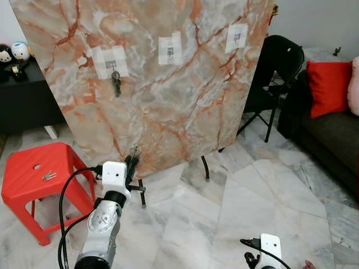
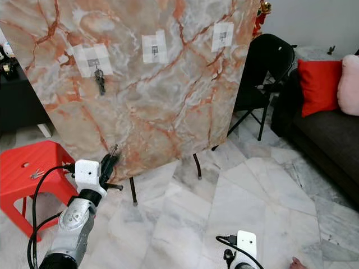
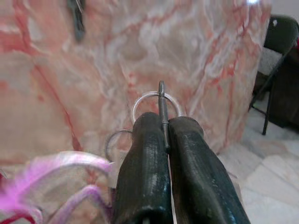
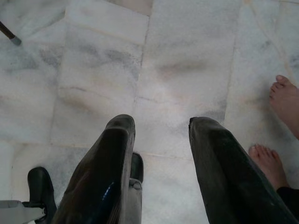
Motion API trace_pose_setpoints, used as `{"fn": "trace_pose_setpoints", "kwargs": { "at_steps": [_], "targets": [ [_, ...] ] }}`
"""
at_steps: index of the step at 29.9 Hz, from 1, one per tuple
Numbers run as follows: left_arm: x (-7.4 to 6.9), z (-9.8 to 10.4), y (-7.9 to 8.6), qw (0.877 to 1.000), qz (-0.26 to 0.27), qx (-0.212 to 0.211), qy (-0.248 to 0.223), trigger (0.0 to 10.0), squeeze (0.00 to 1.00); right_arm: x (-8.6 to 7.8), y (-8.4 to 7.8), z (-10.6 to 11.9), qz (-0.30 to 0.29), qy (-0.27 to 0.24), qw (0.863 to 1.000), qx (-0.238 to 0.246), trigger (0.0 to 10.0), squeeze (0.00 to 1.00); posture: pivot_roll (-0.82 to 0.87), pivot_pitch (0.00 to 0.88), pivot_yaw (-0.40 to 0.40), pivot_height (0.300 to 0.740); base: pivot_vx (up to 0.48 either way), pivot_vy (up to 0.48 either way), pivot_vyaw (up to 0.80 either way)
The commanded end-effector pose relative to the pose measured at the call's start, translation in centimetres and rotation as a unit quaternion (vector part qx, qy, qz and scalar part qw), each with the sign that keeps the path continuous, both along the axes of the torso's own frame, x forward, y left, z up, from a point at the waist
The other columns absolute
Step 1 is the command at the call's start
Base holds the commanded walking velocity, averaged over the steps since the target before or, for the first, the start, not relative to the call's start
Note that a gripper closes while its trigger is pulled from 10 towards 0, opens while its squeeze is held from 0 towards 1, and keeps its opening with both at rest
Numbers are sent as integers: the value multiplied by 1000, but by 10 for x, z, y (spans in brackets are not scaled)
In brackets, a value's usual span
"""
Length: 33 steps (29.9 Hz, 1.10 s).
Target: Hang keys on a hook
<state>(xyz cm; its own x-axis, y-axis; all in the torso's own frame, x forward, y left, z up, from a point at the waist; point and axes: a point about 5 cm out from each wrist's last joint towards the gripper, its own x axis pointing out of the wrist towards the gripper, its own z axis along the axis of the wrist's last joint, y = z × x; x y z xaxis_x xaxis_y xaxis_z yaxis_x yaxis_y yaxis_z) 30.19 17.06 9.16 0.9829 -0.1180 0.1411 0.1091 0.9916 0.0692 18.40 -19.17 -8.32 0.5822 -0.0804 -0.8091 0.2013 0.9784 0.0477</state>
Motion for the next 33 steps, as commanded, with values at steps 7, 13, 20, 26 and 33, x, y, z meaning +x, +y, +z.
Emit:
{"fn": "trace_pose_setpoints", "kwargs": {
  "at_steps": [7, 13, 20, 26, 33],
  "targets": [
    [7, 23, -10, 999, -17, 3, -27, 10000, 0, 0, -3, 0, -9, 0, 1000, 2, 10000, 0, 63, 0, -71, 740, 0, 0, 0],
    [6, 30, -11, 999, -16, 0, -30, 10000, 0, -1, -4, 0, -10, 1, 1000, 1, 10000, 0, 67, 0, -75, 740, 0, 0, 0],
    [5, 30, -15, 999, -21, 0, -26, 10000, 0, -3, -9, 0, -9, 2, 1000, -2, 10000, 0, 64, 0, -75, 740, 296, 0, 0],
    [4, 30, -15, 999, -23, 2, -23, 10000, 0, -3, -2, -1, -6, 7, 1000, 1, 10000, 0, 67, 0, -73, 740, 342, 0, 0],
    [3, 29, -15, 999, -28, 0, -17, 10000, 0, -3, 2, -2, -2, 9, 1000, 2, 10000, 0, 68, 0, -72, 740, 368, 0, 0]
  ]
}}
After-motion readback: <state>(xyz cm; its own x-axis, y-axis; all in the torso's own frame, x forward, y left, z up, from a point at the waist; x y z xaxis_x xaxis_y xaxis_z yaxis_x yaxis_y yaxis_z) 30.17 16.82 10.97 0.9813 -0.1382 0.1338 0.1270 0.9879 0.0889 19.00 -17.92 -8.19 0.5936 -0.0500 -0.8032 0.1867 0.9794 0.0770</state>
